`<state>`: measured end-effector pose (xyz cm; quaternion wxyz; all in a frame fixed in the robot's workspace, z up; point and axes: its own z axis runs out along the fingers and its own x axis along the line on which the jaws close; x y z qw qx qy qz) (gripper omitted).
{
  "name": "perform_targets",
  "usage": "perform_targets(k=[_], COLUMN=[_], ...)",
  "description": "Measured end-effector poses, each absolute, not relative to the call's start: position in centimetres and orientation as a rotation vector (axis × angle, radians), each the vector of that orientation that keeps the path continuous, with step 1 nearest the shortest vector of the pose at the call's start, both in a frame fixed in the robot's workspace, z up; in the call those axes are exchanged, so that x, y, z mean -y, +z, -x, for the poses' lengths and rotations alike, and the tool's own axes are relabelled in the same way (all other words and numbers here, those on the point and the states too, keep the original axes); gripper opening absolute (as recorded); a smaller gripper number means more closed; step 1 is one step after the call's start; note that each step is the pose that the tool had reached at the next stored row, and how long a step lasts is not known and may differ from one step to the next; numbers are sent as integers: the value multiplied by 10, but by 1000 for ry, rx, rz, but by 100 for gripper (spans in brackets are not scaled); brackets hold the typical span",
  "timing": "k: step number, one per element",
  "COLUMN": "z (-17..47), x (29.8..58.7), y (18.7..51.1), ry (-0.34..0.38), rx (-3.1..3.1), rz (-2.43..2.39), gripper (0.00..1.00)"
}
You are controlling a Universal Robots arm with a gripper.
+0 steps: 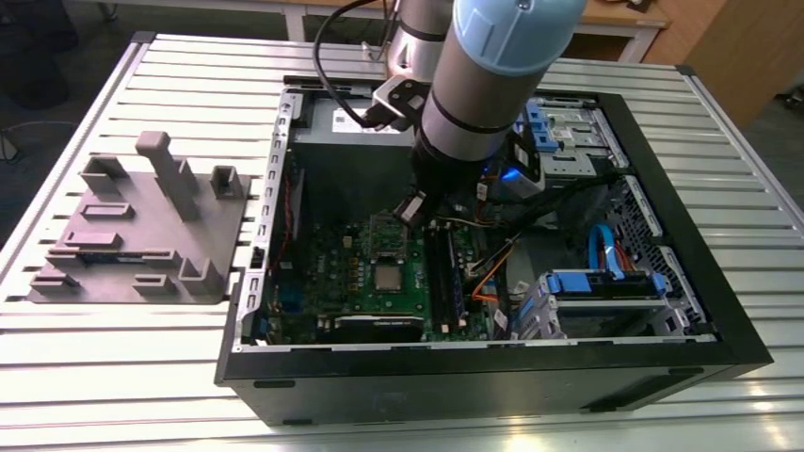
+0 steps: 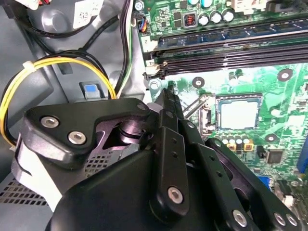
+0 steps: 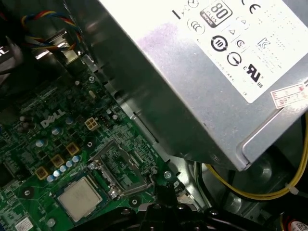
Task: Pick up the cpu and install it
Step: 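Close the cpu cover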
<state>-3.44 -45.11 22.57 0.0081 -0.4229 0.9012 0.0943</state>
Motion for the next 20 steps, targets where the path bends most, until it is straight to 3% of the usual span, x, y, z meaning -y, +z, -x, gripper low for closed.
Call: perform_targets(k=[20], z=[44], x=[451], y=[232], ry=[334], rx=[-2798], rz=[1325], gripper=[10])
